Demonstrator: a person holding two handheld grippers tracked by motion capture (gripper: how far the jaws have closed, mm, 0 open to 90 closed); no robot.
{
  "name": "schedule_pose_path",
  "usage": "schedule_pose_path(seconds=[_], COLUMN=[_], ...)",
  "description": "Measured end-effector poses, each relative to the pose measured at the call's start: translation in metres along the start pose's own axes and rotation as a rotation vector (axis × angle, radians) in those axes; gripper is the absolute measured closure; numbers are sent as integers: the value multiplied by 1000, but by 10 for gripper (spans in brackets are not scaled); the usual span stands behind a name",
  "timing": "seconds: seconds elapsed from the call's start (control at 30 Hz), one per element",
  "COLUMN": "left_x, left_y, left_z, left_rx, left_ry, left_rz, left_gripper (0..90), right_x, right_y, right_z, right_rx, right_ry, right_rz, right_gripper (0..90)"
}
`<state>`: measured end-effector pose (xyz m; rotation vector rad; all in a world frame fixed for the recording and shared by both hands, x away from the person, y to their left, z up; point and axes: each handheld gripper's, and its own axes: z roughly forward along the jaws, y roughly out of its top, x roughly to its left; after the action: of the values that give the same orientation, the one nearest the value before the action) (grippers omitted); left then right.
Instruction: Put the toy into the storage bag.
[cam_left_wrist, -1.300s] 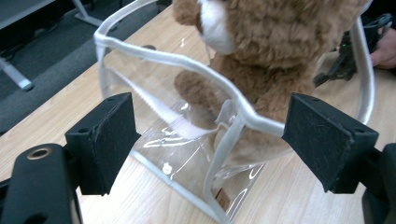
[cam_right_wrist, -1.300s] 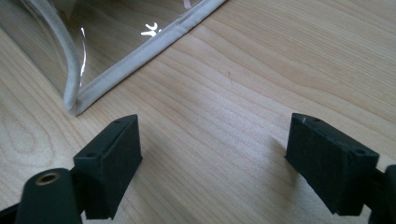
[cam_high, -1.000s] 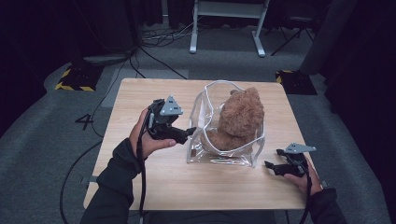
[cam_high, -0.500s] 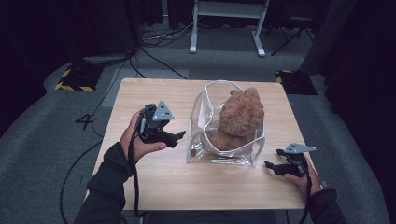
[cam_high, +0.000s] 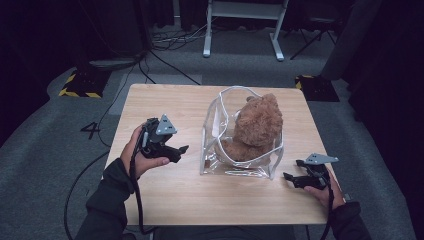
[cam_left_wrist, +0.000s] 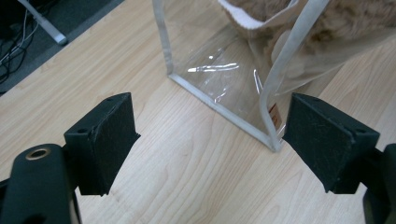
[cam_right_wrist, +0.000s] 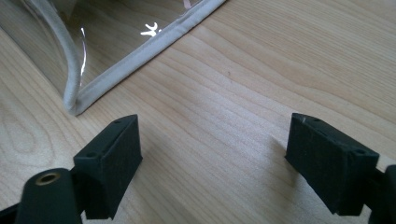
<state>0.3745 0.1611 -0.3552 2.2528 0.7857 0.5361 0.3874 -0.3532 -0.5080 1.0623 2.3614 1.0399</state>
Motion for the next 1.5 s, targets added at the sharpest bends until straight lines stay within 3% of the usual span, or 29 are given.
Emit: schedule_pose_path(seconds=[0.63, 0.93, 1.13, 1.4, 1.5], left_x=[9, 10, 9, 11, 17], left_y=[-43, -64, -78, -102, -109], left_z=[23, 36, 42, 45, 41], left_rx=[104, 144, 171, 161, 143], left_ry=[33, 12, 41, 53, 18], left_rz=[-30, -42, -37, -86, -136], left_gripper=[169, 169, 169, 171, 172], right_x=[0, 0, 0, 0, 0], right_y=[0, 0, 0, 0, 0], right_z=[0, 0, 0, 0, 0], right_rx=[0, 0, 0, 0, 0], right_ry=[0, 0, 0, 0, 0], right_rz=[0, 0, 0, 1, 1], right_gripper=[178, 179, 179, 179, 179])
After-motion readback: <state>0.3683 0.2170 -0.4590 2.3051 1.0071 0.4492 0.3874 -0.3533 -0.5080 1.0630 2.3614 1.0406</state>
